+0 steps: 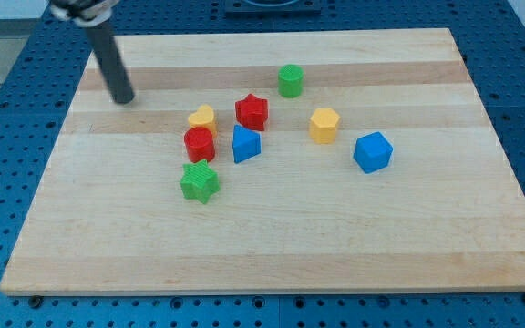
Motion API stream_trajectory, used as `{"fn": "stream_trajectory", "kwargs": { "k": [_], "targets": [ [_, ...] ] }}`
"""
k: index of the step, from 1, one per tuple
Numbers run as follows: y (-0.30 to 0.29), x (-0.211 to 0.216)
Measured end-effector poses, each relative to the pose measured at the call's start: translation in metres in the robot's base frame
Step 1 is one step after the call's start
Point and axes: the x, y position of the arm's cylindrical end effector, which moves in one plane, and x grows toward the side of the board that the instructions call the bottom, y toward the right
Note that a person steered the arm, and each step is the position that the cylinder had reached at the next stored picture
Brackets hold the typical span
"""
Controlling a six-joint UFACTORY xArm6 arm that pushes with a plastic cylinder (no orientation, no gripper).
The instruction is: Move the green star below the blue triangle
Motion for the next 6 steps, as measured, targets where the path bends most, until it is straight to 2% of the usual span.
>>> {"fn": "stream_trajectory", "kwargs": {
  "k": [1, 2, 3, 5, 6],
  "targets": [
    [0.031, 0.08],
    [0.103, 0.128],
    [0.137, 0.127],
    [0.148, 0.1],
    [0.163, 0.117]
  ]
}}
